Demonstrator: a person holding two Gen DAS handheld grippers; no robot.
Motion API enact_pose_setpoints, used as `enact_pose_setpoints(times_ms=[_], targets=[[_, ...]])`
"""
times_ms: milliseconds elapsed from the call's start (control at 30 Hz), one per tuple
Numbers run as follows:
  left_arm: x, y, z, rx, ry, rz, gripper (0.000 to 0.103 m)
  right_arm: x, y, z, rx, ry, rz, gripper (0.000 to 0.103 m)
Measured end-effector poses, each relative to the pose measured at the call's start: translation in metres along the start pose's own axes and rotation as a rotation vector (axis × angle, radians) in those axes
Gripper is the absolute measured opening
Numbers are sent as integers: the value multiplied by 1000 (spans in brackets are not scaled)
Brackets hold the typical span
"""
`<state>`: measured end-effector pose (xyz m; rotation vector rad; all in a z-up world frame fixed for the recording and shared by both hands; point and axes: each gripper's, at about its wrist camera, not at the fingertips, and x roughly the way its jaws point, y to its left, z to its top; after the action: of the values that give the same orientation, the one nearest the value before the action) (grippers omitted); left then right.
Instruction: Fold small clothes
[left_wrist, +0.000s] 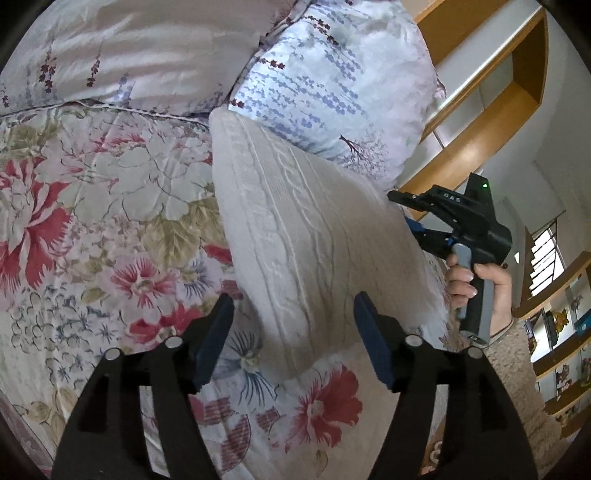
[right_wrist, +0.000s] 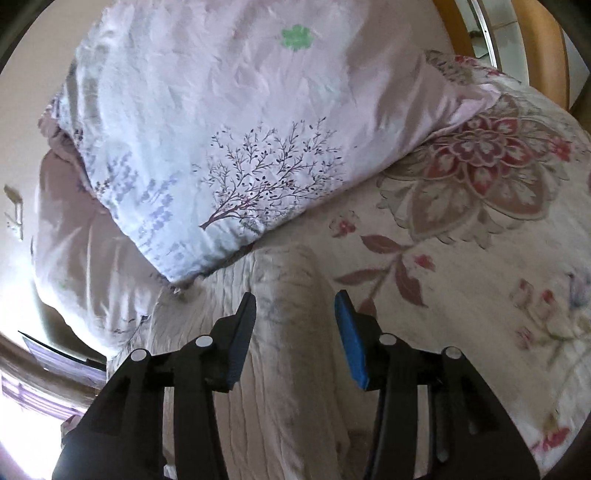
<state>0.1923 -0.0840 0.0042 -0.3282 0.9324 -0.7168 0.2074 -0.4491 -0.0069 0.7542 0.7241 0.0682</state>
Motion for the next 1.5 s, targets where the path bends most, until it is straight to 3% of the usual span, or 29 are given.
enact_pose_setpoints(times_ms=[33, 67, 167, 333, 500, 567, 667, 733, 800, 867, 1067, 1167, 1400, 1500], targets=[[1, 1, 2, -2, -2, 1, 71, 3, 1, 0, -8, 3, 1, 36], [2, 1, 4, -4, -3, 4, 72, 6, 4, -2, -30, 6, 4, 14], [5, 0, 6, -4, 0, 10, 74, -1, 16, -5, -106, -59, -19, 9], [10, -4, 9, 7, 3, 16, 78, -19, 21, -1, -145, -149, -61, 9], [20, -5, 10, 6, 21, 22, 78, 8, 4, -4, -113, -57, -168, 8], [23, -4, 8, 10, 31, 29, 78, 23, -3, -6, -87, -13, -176, 9], [24, -2, 7, 6, 39, 29, 78, 19, 0, -5, -88, -21, -162, 11], [20, -2, 9, 1, 29, 18, 83, 6, -1, -5, -69, -38, -131, 18], [16, -3, 10, 7, 12, 21, 84, -11, -2, -13, -56, -37, -80, 35], [11, -6, 10, 24, -2, 34, 84, -26, -3, -26, -65, -31, -35, 39], [9, -23, 8, 130, -18, 154, 85, -53, -12, -72, -94, 20, 48, 39], [12, -28, 9, 156, -24, 216, 89, -60, -11, -87, -130, 46, 34, 39], [13, -40, 11, 230, -37, 348, 93, -70, -18, -100, -152, 16, 35, 12], [15, -39, 11, 223, -26, 351, 93, -77, -12, -103, -197, -31, -2, 11]])
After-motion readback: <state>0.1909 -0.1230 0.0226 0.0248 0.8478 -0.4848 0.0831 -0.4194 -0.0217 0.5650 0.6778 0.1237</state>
